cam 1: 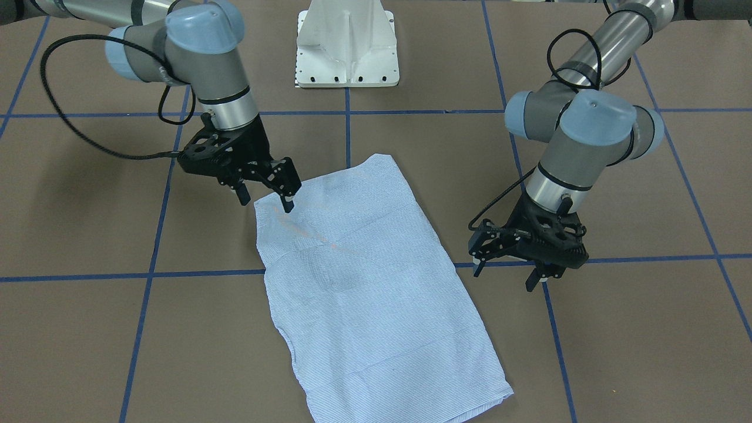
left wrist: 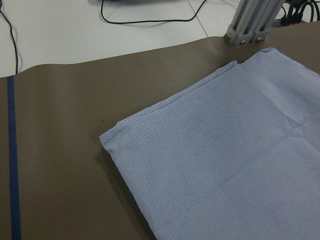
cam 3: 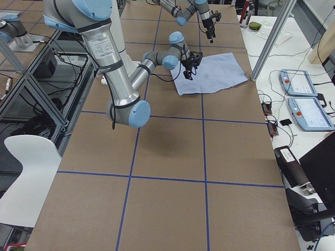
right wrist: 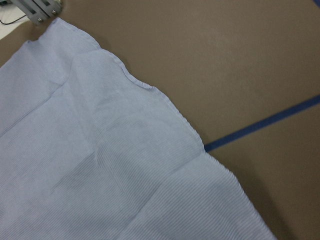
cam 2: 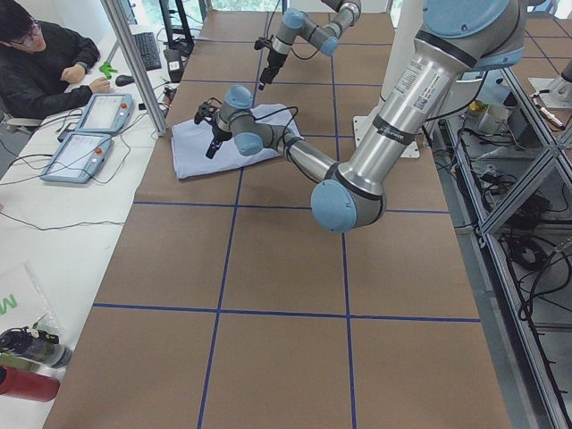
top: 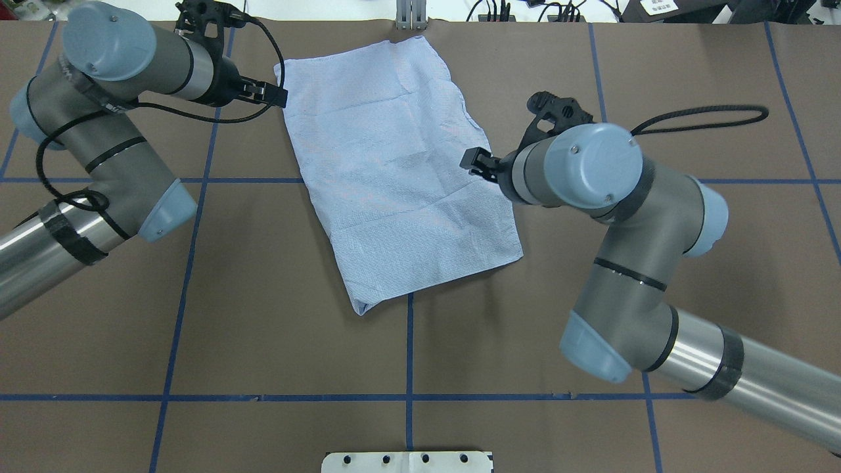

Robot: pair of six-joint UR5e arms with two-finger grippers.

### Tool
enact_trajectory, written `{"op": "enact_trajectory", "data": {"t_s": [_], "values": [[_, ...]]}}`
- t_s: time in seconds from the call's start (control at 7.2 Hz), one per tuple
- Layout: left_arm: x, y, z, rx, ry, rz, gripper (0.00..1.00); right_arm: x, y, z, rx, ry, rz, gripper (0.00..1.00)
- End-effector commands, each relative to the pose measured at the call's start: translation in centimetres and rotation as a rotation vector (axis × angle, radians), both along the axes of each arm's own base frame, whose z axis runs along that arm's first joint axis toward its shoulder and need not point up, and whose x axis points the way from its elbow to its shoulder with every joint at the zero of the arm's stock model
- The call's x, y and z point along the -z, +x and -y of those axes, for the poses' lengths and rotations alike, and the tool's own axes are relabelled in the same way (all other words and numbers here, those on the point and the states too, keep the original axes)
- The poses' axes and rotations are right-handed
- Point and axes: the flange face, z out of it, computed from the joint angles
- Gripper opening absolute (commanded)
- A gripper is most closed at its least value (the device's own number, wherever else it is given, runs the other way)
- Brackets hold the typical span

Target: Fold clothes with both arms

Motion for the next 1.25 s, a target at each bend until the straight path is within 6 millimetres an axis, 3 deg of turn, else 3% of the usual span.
{"op": "enact_trajectory", "data": {"t_s": [0.0, 0.14, 0.28, 0.56, 0.69, 0.97, 1.11], "values": [[1.3, 2.1, -5.8, -0.008, -0.096, -0.087, 1.00, -0.5, -4.7, -4.2, -0.080, -0.102, 0.023, 0.96], [1.7, 3.8, -8.2, -0.006, -0.165, -0.135, 1.00, -1.5, -6.2, -4.1, -0.106, -0.116, 0.004, 0.96], [1.2, 6.0, -12.1, 0.004, -0.218, -0.161, 1.00, -1.0, -6.7, -3.8, -0.113, -0.107, 0.003, 0.96], [0.4, 11.7, -20.1, 0.066, -0.351, -0.216, 1.00, -0.2, -5.8, -3.2, -0.110, -0.081, 0.012, 0.98], [0.4, 13.8, -22.5, 0.113, -0.415, -0.249, 1.00, 0.0, -5.4, -3.1, -0.110, -0.073, 0.014, 0.98], [0.5, 15.7, -25.0, 0.148, -0.497, -0.292, 0.94, -0.1, -5.2, -2.9, -0.113, -0.073, 0.013, 0.99], [1.2, 17.8, -27.8, 0.138, -0.525, -0.309, 0.90, -0.3, -5.2, -2.9, -0.114, -0.074, 0.010, 0.99]]}}
